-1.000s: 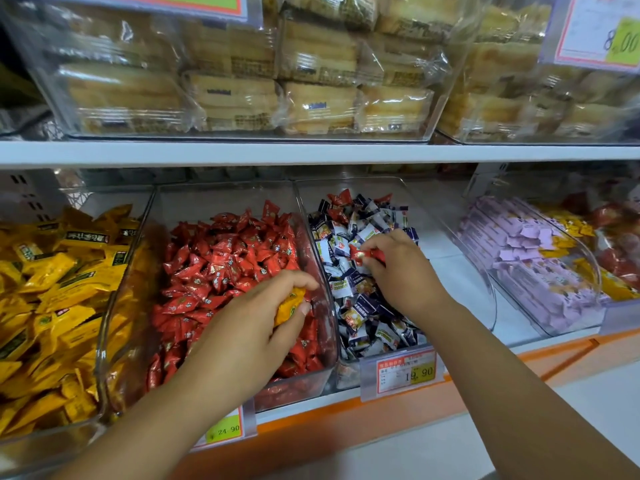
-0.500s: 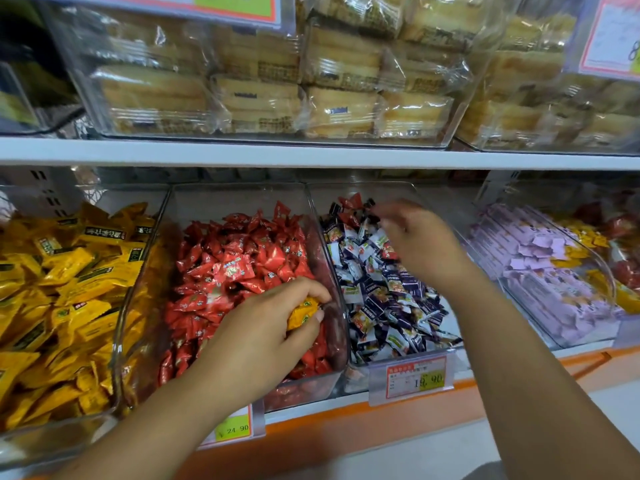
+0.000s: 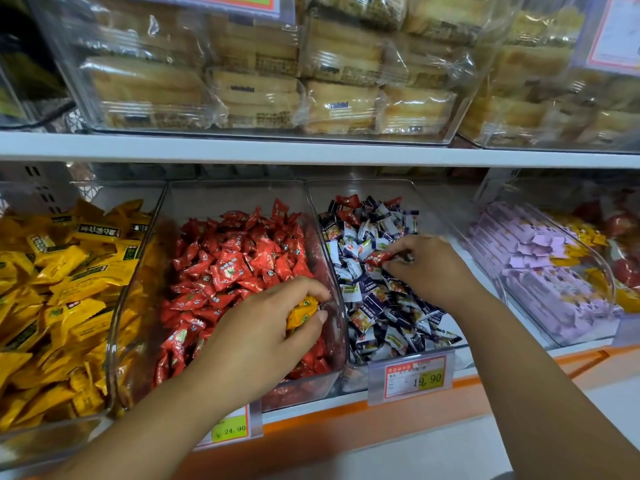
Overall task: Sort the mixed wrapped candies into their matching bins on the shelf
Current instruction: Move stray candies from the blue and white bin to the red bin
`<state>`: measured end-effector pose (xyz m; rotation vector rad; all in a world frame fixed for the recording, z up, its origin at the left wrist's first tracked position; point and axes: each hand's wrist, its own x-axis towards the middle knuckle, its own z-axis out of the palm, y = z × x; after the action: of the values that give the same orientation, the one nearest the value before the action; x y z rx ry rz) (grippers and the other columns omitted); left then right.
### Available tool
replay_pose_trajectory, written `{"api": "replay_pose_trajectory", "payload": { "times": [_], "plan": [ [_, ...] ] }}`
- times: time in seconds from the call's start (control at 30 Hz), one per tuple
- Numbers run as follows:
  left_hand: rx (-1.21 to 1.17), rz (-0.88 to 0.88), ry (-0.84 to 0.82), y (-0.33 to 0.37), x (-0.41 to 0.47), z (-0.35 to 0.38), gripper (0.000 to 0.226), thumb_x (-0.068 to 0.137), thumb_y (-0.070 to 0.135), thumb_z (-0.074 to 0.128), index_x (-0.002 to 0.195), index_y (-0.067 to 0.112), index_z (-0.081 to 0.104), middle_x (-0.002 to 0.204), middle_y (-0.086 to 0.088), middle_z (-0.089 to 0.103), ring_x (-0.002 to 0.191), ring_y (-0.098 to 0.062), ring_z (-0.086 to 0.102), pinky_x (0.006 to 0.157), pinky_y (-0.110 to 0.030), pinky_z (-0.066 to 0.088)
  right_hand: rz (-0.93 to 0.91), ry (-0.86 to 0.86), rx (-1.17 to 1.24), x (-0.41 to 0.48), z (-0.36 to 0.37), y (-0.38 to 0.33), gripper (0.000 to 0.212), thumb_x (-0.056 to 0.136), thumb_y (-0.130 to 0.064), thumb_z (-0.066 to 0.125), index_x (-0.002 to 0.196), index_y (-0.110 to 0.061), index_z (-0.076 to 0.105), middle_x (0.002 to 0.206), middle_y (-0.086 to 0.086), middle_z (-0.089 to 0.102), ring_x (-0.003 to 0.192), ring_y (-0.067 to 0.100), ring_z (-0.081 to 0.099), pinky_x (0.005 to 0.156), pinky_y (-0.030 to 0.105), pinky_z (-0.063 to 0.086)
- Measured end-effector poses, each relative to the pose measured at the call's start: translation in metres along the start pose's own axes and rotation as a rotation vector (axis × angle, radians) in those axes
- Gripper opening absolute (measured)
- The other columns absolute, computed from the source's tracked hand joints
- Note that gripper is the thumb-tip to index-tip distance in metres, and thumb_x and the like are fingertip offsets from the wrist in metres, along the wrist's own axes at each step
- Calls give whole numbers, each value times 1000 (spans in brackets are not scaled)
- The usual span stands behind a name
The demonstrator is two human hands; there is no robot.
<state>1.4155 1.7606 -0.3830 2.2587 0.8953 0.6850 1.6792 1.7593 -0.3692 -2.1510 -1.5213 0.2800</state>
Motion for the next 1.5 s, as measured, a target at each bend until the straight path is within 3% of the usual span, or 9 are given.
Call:
{"api": "replay_pose_trajectory", "payload": {
  "times": [0.17, 0.4, 0.53, 0.6, 0.67, 0.8, 1.07, 1.3, 1.5],
  "plan": [
    [35, 15, 12, 1, -1, -1, 17, 93, 44, 52, 110, 45, 53, 85, 39, 53, 65, -5, 53, 52, -18, 32, -59, 13, -35, -3, 6, -7, 14, 87, -39, 68, 100, -37, 71, 108, -4, 62, 113, 22, 44, 89, 35, 45],
    [62, 31, 6, 0, -1, -1, 18, 93, 42, 53, 111, 44, 54, 88, 47, 48, 67, 7, 51, 53, -13, 30, -143, 80, 202, -12, -14, -42, 18, 93, -40, 58, 86, -26, 68, 65, -8, 57, 53, 1, 49, 51, 14, 38],
    [68, 24, -3, 1, 0, -1, 18, 94, 41, 53, 111, 44, 53, 89, 46, 48, 67, 8, 51, 53, -12, 31, -269, -57, 532, -9, -4, -69, 35, 90, -29, 65, 125, -30, 61, 111, -15, 68, 101, -1, 62, 87, 17, 49],
    [76, 23, 4, 0, 0, -1, 18, 94, 42, 53, 111, 45, 52, 88, 45, 49, 64, 3, 51, 52, -14, 28, -229, 36, 438, 7, 3, -64, 34, 96, -23, 58, 129, -27, 59, 124, -9, 63, 103, 5, 60, 83, 8, 44],
    [83, 22, 2, 1, -1, -1, 18, 94, 43, 52, 112, 46, 51, 89, 45, 49, 63, 0, 51, 52, -14, 28, -183, 113, 269, 24, 13, -53, 36, 100, -18, 49, 136, -23, 53, 126, 3, 60, 92, 16, 61, 71, 8, 43],
    [95, 19, -2, 3, -1, -1, 19, 95, 43, 52, 113, 46, 51, 90, 49, 46, 66, 6, 51, 53, -13, 30, -224, 7, -70, 44, 35, -45, 41, 100, -15, 46, 141, -18, 48, 114, 16, 63, 98, 34, 59, 78, 30, 45],
    [121, 30, -12, 4, 1, 0, 20, 95, 44, 51, 115, 45, 51, 91, 53, 42, 66, 14, 49, 55, -11, 31, -140, 74, 165, 27, 13, -41, 20, 89, -21, 63, 108, -24, 70, 95, -4, 68, 82, 17, 64, 58, 22, 42],
    [128, 34, -36, 6, 3, 0, 17, 95, 45, 50, 112, 46, 50, 91, 51, 43, 63, 3, 51, 51, -16, 30, -327, 136, 351, 26, 6, -68, 28, 98, -27, 53, 123, -19, 65, 114, -3, 67, 92, 8, 59, 74, 4, 40],
    [123, 45, -16, 1, 0, 1, 20, 91, 55, 46, 111, 52, 42, 99, 48, 44, 69, -7, 58, 62, -23, 45, -134, 15, -88, 86, 34, -32, 43, 102, -25, 42, 144, -15, 41, 141, 10, 49, 125, 32, 47, 100, 36, 41]
  ]
}}
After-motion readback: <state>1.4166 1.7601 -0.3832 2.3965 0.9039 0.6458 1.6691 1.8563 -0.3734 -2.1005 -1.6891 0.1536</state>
